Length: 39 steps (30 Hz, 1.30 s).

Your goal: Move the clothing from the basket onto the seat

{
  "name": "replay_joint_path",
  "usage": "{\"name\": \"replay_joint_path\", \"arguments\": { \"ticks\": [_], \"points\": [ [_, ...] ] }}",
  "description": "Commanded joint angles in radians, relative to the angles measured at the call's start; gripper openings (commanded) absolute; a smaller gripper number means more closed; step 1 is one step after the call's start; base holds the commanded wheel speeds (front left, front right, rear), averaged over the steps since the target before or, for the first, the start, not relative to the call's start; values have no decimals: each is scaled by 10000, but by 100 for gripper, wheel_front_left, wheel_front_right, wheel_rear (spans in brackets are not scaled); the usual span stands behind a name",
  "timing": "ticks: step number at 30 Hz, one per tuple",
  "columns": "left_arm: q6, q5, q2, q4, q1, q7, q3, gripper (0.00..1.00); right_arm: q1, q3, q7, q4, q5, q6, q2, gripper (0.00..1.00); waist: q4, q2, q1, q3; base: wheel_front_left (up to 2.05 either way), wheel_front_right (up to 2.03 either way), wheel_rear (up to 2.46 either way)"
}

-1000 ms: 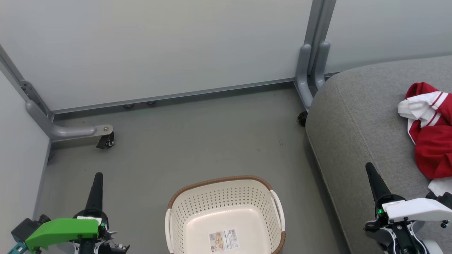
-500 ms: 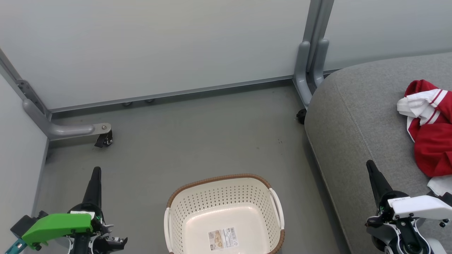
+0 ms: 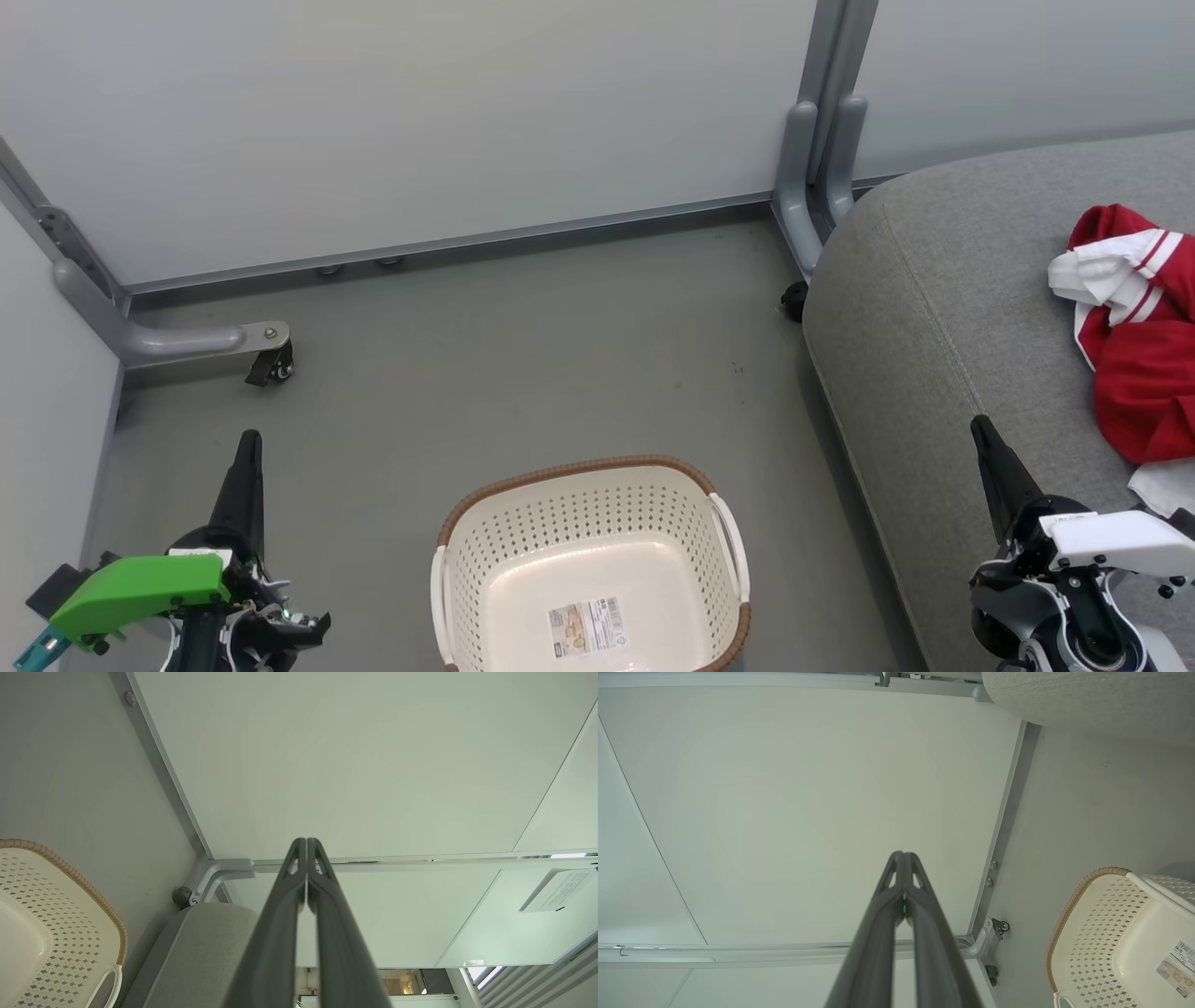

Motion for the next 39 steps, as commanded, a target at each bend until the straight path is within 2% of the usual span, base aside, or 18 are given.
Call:
{"name": "replay_joint_path", "arguments": {
  "ticks": [1,39],
  "points": [
    [-62,-158,52,28,-213,64,42,0,-111,-43,51,50,137,-3,-15,0,-4,75,0,6,0,0,0],
    [-54,62,-78,32,-193,175,194,0,-121,-171,163,56,-40,-3,80,0,-4,75,0,6,0,0,0]
  ]
}}
